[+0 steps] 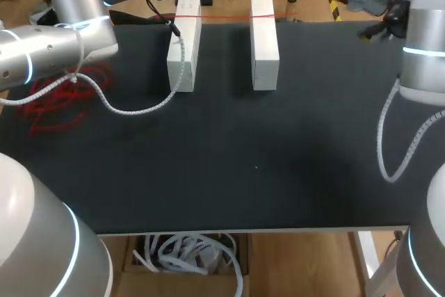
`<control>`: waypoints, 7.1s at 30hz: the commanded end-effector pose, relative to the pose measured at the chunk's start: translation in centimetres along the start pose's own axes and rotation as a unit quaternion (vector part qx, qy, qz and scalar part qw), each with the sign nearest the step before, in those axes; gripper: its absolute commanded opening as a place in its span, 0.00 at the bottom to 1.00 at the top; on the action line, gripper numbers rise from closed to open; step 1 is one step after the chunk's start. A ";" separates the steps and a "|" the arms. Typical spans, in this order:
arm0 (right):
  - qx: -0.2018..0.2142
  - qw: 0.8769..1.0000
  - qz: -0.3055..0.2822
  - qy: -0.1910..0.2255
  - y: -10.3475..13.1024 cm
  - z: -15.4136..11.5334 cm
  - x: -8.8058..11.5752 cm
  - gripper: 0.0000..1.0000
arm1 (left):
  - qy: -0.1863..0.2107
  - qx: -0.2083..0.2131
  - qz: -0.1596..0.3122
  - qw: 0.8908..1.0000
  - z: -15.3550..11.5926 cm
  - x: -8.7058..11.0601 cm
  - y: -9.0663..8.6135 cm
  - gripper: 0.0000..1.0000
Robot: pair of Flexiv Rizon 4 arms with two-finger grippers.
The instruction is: Grab the tape and strap the tape.
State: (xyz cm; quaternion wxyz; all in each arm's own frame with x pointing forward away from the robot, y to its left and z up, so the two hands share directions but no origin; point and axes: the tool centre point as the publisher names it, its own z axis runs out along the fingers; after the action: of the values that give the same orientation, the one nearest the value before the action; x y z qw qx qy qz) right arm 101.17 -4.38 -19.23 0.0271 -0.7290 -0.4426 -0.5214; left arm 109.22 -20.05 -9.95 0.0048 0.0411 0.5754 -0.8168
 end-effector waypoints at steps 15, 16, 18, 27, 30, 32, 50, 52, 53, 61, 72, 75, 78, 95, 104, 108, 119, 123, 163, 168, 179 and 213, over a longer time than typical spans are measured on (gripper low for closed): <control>-0.228 0.886 0.363 0.176 -0.1 -0.3 -1.0 1.00 | 0.001 0.001 0.000 1.000 0.0 -0.1 0.0 0.00; -0.228 0.886 0.364 0.174 0.1 -0.2 -0.9 1.00 | 0.001 0.001 0.000 1.000 0.0 -0.1 0.0 0.00; -0.234 0.884 0.365 0.175 0.6 -0.2 -0.5 1.00 | 0.001 0.001 0.000 1.000 0.0 -0.1 0.0 0.00; -0.166 0.943 0.245 0.153 1.3 -0.4 1.2 1.00 | 0.001 0.001 0.000 1.000 0.0 -0.1 0.0 0.00; -0.166 0.943 0.245 0.153 1.3 -0.4 1.2 1.00 | 0.001 0.001 0.000 1.000 0.0 -0.1 0.0 0.00; -0.166 0.943 0.245 0.153 1.3 -0.4 1.2 1.00 | 0.001 0.001 0.000 1.000 0.0 -0.1 0.0 0.00; -0.288 0.871 0.377 0.127 4.2 -0.3 0.7 1.00 | 0.001 0.001 0.000 1.000 0.0 -0.1 0.0 0.00; -0.295 0.868 0.376 0.135 4.8 -0.4 0.8 1.00 | 0.001 0.001 0.000 1.000 0.0 -0.1 0.0 0.00; -0.298 0.868 0.372 0.139 5.1 -0.4 0.8 1.00 | 0.001 0.001 0.000 1.000 0.0 -0.1 0.0 0.00; -0.305 0.855 0.391 0.150 7.1 -0.1 0.4 1.00 | 0.001 0.001 0.000 1.000 0.0 -0.1 0.0 0.00; -0.298 0.837 0.428 0.165 8.6 0.5 0.9 1.00 | 0.001 0.001 0.000 1.000 0.0 -0.1 0.0 0.00; -0.296 0.832 0.442 0.158 8.6 0.8 0.6 1.00 | 0.001 0.001 0.000 1.000 0.0 -0.1 0.0 0.00; -0.299 0.832 0.441 0.154 8.6 1.0 0.3 1.00 | 0.001 0.001 0.000 1.000 0.0 -0.1 0.0 0.00; -0.301 0.846 0.411 0.158 8.8 2.0 0.0 0.33 | 0.001 0.001 0.000 1.000 0.0 -0.1 0.0 0.00; -0.306 0.848 0.402 0.160 8.8 1.7 0.0 0.25 | 0.001 0.001 0.000 1.000 0.0 -0.1 0.0 0.00; -0.307 0.846 0.406 0.158 8.7 1.6 -0.2 0.24 | 0.001 0.001 0.000 1.000 0.0 -0.1 0.0 0.00; -0.305 0.847 0.409 0.149 8.0 1.6 -0.5 0.26 | 0.001 0.001 0.000 1.000 0.0 -0.1 0.0 0.00; -0.302 0.848 0.409 0.148 7.7 1.6 -0.4 0.31 | 0.001 0.001 0.000 1.000 0.0 -0.1 0.0 0.00; -0.309 0.856 0.391 0.136 8.4 2.1 -0.4 0.00 | 0.001 0.001 0.000 1.000 0.0 -0.1 0.0 0.00; -0.307 0.859 0.387 0.136 8.3 2.1 -0.3 0.00 | -0.007 -0.034 0.009 0.999 -0.4 -0.1 0.0 0.00; -0.301 0.862 0.380 0.145 8.2 1.8 -0.4 0.00 | 0.001 -0.127 0.013 0.992 -0.1 0.1 0.0 0.00; -0.302 0.863 0.378 0.146 8.2 1.8 -0.4 0.00 | -0.006 -0.388 0.009 0.922 0.4 0.1 -0.3 0.00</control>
State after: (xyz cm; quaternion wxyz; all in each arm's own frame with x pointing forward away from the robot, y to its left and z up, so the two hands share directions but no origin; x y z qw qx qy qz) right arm 107.98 -8.70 -17.00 0.0649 -0.7280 0.0559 -0.6802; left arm 109.06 -20.30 -9.56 0.0314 0.0360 0.8458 -0.5313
